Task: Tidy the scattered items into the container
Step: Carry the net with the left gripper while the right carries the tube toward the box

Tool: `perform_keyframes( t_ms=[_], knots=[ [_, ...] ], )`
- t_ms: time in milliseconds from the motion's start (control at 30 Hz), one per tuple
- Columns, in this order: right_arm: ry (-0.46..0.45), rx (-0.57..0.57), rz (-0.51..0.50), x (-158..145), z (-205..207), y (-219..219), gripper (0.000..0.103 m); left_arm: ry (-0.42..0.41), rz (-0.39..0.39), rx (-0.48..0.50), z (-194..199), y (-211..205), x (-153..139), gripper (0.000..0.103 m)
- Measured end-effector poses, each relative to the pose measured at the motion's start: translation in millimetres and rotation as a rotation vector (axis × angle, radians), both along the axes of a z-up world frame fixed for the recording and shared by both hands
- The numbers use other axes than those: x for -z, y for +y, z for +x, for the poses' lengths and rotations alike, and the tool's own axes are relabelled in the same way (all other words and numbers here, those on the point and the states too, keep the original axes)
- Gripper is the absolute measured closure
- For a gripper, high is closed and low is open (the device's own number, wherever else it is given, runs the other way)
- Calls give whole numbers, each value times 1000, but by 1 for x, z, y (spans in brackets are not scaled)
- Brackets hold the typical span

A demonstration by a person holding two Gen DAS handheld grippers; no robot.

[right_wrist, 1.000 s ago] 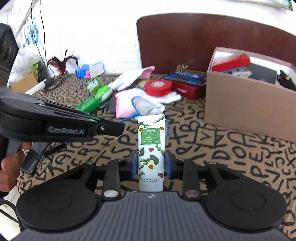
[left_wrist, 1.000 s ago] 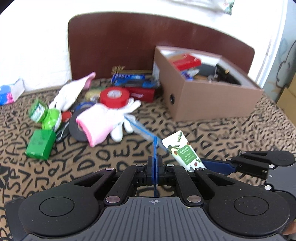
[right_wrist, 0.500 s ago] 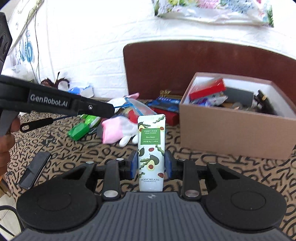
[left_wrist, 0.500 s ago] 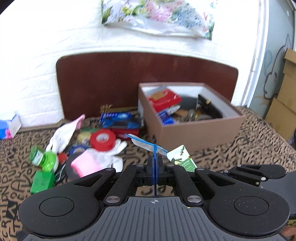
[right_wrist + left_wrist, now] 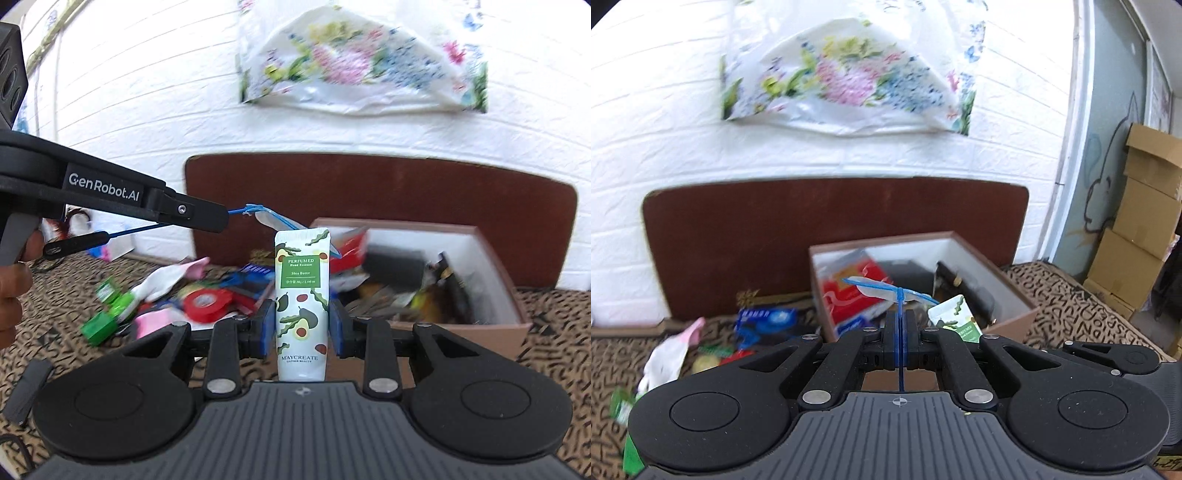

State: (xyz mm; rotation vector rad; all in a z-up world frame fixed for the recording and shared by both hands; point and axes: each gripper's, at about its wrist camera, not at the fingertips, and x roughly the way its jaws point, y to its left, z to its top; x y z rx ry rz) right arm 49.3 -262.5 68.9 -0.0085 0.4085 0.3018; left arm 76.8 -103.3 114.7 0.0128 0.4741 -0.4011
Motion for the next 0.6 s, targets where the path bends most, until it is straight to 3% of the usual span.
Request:
perform_keyframes(
  t_ms=[333,600],
  knots=[
    [9,118,-17,-6,54,-55,69,-7,-16,74,54,-57,-9,103],
    [56,172,-37,5,93,-85,68,58,-3,96,98,-85,13,103]
  ],
)
